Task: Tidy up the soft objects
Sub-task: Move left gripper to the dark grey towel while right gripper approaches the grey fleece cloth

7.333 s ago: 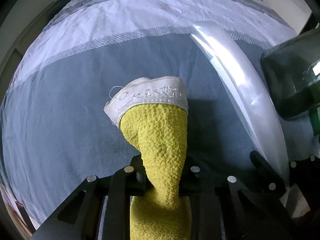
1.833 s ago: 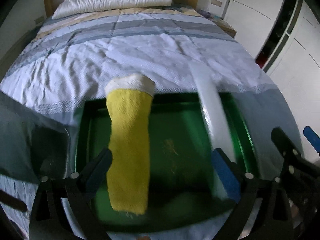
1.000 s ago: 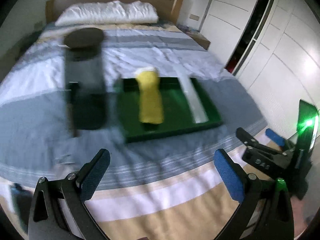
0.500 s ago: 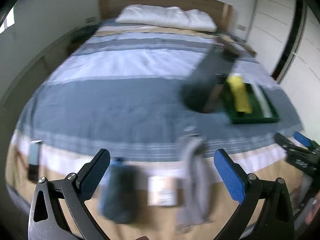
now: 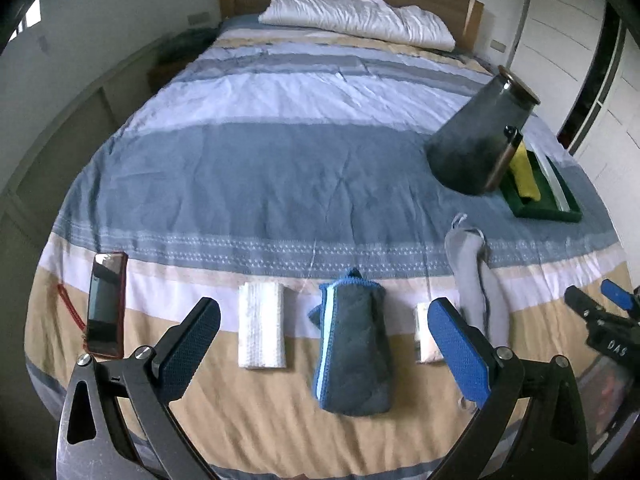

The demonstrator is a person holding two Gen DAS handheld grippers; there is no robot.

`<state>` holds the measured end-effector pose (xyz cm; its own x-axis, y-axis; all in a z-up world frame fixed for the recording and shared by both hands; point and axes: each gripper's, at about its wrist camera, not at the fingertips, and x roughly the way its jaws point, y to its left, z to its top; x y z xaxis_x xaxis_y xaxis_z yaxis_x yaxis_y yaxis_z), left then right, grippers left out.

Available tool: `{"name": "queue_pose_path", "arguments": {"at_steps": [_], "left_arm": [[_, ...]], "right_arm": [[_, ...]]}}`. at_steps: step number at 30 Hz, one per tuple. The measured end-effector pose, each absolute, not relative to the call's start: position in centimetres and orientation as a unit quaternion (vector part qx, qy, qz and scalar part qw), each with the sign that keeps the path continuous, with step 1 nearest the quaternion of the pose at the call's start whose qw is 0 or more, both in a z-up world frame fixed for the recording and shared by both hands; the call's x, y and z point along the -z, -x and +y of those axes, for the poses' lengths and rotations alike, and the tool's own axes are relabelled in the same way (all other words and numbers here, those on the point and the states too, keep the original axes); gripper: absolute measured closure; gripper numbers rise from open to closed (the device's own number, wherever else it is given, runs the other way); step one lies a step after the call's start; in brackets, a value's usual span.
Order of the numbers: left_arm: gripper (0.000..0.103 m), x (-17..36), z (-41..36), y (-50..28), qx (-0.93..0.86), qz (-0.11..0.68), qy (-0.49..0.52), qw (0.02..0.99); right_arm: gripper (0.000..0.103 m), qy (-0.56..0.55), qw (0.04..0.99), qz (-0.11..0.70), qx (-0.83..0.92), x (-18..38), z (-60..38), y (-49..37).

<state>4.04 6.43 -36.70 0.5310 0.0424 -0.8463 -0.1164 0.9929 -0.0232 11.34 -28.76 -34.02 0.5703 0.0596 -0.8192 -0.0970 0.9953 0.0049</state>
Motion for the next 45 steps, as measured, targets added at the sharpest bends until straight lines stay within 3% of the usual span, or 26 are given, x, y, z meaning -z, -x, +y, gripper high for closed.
{"name": "queue_pose_path", "arguments": {"at_steps": [22, 45], "left_arm": [[0.001, 45.0, 3.7, -4.2, -0.057, 0.520, 0.041, 0.851], [0.001, 49.6, 3.2, -7.3, -0.043, 0.544, 0.017, 0.838]], "right_arm": [[0.004, 0.068, 0.850, 0.513, -0.101, 45.8, -25.8, -15.0], [0.009, 0.099, 0.840, 0.522, -0.109, 49.2, -22.8, -17.5]]}}
